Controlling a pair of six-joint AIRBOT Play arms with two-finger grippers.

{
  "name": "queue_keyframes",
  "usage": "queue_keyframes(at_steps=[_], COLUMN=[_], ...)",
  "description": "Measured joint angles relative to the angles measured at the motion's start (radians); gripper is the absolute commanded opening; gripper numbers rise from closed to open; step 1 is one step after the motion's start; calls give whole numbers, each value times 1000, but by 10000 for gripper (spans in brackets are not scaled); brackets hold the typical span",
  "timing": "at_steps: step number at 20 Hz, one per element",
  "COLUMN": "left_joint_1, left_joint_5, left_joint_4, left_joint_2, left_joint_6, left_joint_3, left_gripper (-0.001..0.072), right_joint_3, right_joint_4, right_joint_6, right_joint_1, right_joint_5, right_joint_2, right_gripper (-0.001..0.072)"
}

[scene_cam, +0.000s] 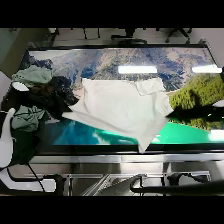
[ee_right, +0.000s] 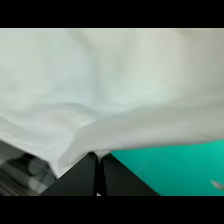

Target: Fold the shirts.

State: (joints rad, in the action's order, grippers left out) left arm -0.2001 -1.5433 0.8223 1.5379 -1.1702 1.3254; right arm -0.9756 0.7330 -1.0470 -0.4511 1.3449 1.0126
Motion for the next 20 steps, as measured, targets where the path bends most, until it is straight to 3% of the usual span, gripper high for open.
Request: queue_keyframes(at_steps=[5, 10, 15, 20], left_joint_1=[-116, -289, -439, -291], left_joint_5=[-35, 23, 44, 19], left_joint_4=[-295, -396, -419, -395], left_joint_2=[-255, -473, -578, -475], left_joint_6=[-20, -42, -49, -33], left_joint_3=[314, 657, 660, 533], left_gripper=[9, 9, 10, 11], right_joint_3=[-508, -951, -1106, -1028], right_joint_4=[-277, -375, -341, -396], right_joint_6=[0, -20, -30, 20], right_joint_1=[-156, -234, -249, -238], right_joint_5=[72, -6, -99, -57], right_joint_2=[-156, -233, -250, -147], right_gripper=[17, 17, 18, 18])
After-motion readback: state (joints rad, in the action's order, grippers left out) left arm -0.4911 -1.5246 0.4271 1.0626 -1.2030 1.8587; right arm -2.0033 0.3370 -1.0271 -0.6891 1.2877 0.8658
